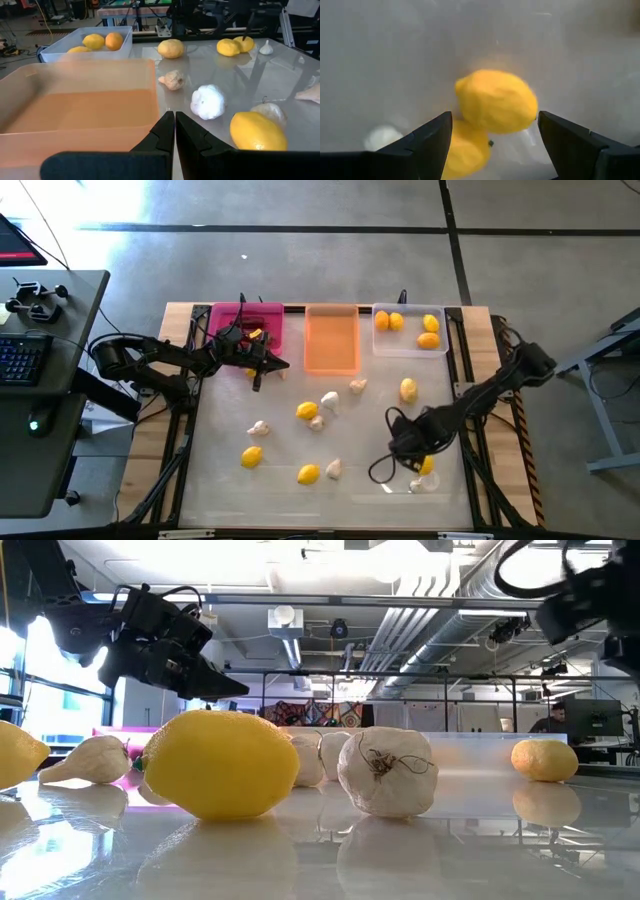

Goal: Sort produce into baskets
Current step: Put the yellow lemon into the transparent bin

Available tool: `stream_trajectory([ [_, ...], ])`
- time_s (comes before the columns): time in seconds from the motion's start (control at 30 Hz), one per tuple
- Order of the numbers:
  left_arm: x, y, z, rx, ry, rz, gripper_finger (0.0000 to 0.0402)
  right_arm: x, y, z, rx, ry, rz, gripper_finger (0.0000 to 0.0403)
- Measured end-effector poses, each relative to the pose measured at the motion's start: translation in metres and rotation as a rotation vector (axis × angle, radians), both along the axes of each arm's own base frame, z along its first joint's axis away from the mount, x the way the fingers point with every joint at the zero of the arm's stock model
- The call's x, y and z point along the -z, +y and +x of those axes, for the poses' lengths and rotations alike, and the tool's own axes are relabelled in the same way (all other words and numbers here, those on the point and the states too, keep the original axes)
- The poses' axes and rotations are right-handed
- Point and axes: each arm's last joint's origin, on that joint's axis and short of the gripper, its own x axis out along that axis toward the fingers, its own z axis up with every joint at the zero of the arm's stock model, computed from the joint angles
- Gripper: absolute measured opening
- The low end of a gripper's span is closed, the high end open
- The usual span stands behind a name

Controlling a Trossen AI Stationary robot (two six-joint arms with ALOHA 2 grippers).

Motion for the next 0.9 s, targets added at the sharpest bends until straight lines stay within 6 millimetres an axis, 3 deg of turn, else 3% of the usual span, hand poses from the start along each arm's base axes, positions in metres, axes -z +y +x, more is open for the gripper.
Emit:
stream_trajectory([
  [0.37, 0.0, 0.0, 0.0, 0.002, 0.0, 0.025, 0.0003, 0.002, 0.014, -0.007, -0.514, -0.06, -0.101, 0.0287],
  [0.73, 0.001, 0.0, 0.0, 0.003, 0.012, 0.025, 0.0003, 0.02, 0.02, 0.0, -0.731, 0.003, -0.065, 0.0287],
  [0.9, 0.001, 0.0, 0.0, 0.004, 0.012, 0.026, 0.0003, 0.03, 0.023, 0.003, -0.72, 0.034, -0.077, 0.0284],
])
